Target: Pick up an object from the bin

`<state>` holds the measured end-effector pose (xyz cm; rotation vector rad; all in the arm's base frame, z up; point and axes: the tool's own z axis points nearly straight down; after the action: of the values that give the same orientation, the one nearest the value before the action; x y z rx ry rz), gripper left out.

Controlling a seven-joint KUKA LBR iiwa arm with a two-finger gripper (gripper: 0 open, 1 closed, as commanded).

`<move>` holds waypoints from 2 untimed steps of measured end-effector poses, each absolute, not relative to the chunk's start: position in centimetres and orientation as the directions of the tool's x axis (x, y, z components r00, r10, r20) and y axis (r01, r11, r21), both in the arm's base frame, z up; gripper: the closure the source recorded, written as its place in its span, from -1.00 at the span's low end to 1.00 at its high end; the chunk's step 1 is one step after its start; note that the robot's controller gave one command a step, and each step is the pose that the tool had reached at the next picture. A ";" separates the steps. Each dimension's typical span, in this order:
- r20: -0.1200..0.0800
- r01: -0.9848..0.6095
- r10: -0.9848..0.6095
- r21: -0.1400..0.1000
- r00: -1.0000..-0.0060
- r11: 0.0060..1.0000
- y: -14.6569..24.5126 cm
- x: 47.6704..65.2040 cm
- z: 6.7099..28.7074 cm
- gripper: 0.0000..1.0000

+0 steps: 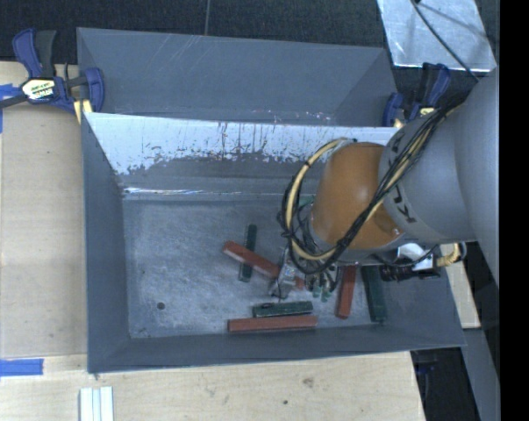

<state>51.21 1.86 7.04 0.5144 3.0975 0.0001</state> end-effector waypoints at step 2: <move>0.006 0.128 0.128 0.001 -0.992 0.992 9.9 48.0 12.6 1.00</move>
Offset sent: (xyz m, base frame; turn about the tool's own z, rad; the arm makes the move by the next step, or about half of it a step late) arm -0.0056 -0.0010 0.1309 -0.1025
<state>48.03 9.92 12.62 0.2016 3.1409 0.0023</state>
